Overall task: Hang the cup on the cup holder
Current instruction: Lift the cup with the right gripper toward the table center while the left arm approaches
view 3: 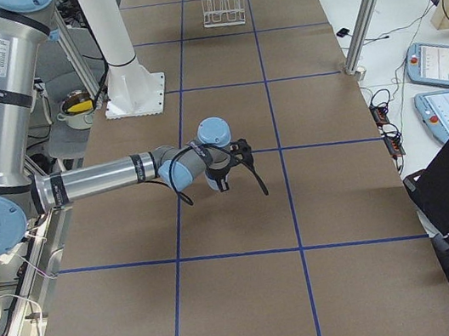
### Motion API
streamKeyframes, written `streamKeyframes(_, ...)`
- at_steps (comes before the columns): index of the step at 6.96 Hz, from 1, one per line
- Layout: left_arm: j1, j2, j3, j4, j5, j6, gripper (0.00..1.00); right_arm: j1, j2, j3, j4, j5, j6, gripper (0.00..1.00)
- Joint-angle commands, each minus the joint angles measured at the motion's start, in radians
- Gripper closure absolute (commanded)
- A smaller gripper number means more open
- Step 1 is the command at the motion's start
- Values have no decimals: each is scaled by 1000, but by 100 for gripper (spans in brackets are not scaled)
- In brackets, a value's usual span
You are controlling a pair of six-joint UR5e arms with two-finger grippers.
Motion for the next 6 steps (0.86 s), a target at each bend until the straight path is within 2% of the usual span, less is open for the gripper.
streamKeyframes(1,4,-12,-3,-5,-5,-36,2,40,20,20,13,77,14,100)
streamKeyframes(2,10,-50,-3,-19,-5,-73,2,40,46,22,39,114,85,100)
streamKeyframes(3,21,-72,-6,-40,-32,-125,3,37,116,8,99,125,274,100)
streamKeyframes(4,69,-101,2,-97,-128,-183,3,29,200,2,161,167,457,100)
streamKeyframes(5,99,-147,0,-149,-172,-294,2,15,290,-1,188,179,642,100)
streamKeyframes(6,140,-167,0,-231,-198,-418,2,-26,355,-3,190,177,728,100)
